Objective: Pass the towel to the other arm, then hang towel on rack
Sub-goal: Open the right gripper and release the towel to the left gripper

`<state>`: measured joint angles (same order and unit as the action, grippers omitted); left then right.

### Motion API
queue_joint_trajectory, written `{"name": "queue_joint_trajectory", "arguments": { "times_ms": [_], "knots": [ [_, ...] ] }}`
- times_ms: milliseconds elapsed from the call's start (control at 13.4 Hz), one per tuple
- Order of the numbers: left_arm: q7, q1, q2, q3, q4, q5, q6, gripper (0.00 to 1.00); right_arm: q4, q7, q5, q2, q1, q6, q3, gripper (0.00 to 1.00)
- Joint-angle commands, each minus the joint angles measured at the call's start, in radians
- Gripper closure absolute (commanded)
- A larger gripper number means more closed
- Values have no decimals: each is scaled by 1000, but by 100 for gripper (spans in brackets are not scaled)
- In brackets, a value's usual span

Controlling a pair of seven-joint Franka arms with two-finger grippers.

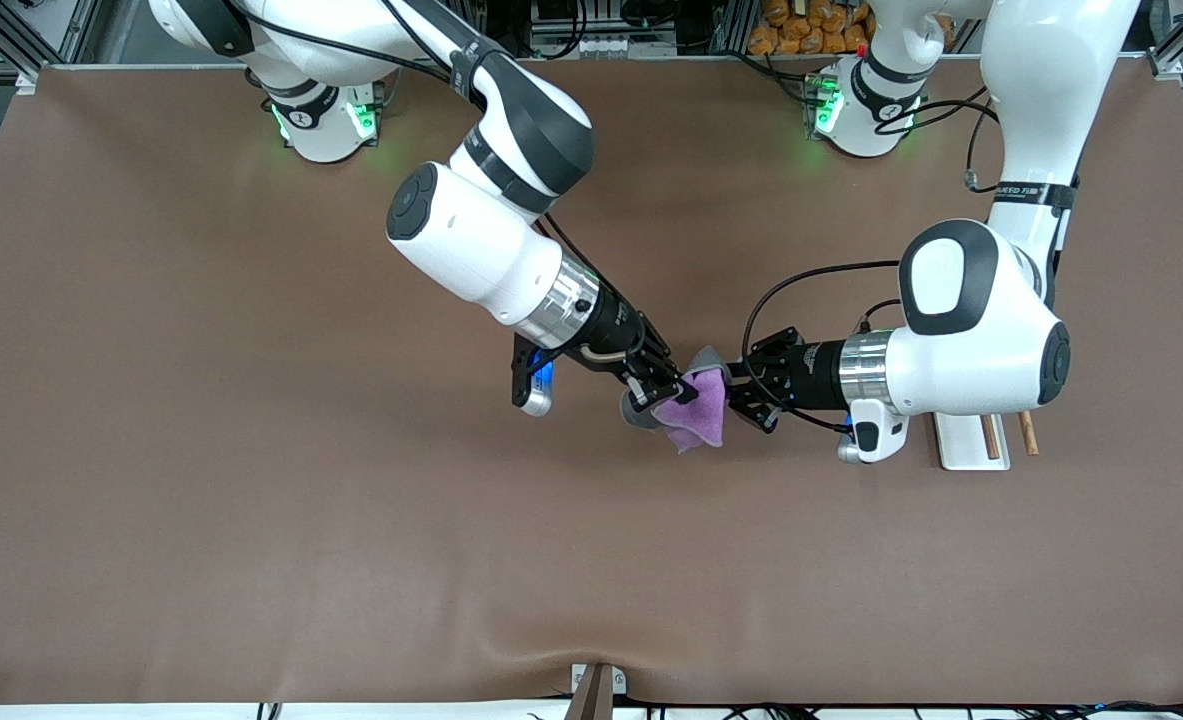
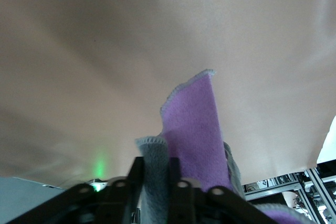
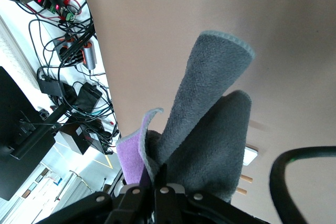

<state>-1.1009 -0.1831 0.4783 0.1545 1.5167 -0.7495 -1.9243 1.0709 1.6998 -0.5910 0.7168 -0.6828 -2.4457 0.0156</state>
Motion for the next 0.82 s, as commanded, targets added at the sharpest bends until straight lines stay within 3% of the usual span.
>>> {"name": "queue_joint_trajectory", "arguments": {
  "times_ms": [0, 372, 446, 521, 595, 744],
  "knots": [
    [7, 14, -12, -1, -7, 19, 14, 100, -6, 14, 11, 0, 3, 4, 1, 100],
    [185, 99, -44, -6, -7, 22, 79, 100, -5, 14, 13, -2, 3, 5, 1, 100],
    [228, 120, -52, -6, -6, 24, 94, 100, -3, 14, 13, -3, 3, 4, 1, 91],
    [269, 138, -56, -7, -7, 27, 122, 100, -2, 15, 16, -2, 0, 5, 1, 1],
    [317, 163, -73, -6, -6, 27, 167, 100, -2, 6, 52, -2, -10, 5, 0, 0],
    [387, 177, -107, -12, -6, 68, 240, 100, 0, -2, 243, -2, -17, 5, 6, 0]
  ]
}}
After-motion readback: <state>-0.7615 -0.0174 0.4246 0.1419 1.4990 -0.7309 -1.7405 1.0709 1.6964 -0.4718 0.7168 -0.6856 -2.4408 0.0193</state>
